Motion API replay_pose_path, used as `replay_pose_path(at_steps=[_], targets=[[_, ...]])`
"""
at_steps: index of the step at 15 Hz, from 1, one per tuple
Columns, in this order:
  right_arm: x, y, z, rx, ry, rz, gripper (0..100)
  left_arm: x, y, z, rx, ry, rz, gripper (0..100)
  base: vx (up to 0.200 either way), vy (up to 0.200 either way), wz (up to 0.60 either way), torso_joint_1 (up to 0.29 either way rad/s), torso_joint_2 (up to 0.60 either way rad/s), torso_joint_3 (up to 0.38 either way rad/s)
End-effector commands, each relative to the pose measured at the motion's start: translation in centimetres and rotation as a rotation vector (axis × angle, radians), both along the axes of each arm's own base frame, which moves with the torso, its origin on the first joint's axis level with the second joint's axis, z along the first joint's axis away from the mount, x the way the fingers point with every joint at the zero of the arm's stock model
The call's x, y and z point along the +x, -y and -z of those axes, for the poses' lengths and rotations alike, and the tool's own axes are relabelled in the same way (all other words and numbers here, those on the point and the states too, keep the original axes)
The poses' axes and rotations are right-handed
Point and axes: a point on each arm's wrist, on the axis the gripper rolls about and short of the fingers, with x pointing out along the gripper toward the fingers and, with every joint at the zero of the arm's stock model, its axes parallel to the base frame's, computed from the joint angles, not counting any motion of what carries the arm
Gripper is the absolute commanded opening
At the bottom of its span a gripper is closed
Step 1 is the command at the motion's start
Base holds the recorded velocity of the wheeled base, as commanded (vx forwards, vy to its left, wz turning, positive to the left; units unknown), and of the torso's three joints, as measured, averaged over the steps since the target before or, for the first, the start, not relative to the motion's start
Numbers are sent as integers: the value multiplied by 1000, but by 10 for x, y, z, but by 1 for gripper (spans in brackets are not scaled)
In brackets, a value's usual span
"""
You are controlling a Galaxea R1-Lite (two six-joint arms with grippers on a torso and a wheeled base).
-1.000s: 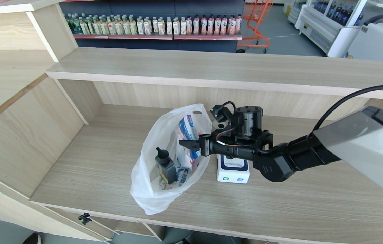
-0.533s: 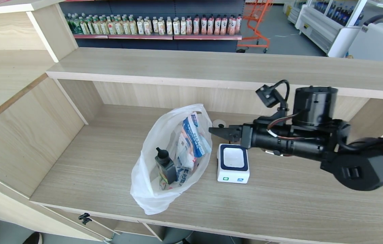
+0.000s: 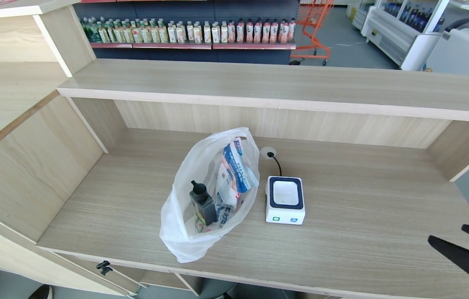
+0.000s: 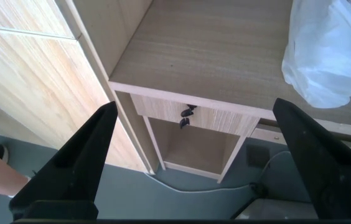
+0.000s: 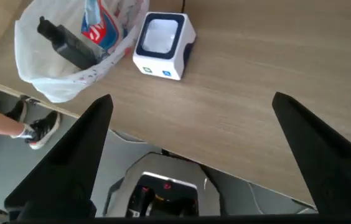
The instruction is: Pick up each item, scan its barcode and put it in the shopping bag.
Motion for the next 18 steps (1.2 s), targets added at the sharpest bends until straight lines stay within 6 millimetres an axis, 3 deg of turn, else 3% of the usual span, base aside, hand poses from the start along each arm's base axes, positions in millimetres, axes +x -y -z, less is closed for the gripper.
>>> replay_pose_path(at_steps=[1, 5, 11, 12, 18], targets=[[-83, 11, 85, -87, 132, 258, 100, 0, 0, 0, 0, 0, 0, 100, 0, 0, 0, 0, 0, 0], [-98, 14, 98, -153, 226, 343, 100, 0, 0, 0, 0, 0, 0, 100, 0, 0, 0, 0, 0, 0], [-98, 14, 98, -143, 227, 341, 100, 0, 0, 0, 0, 0, 0, 100, 0, 0, 0, 0, 0, 0], [-98, 14, 98, -143, 227, 341, 0, 0, 0, 0, 0, 0, 0, 100, 0, 0, 0, 0, 0, 0], [-98, 14, 98, -138, 227, 341, 0, 0, 0, 0, 0, 0, 0, 100, 0, 0, 0, 0, 0, 0]])
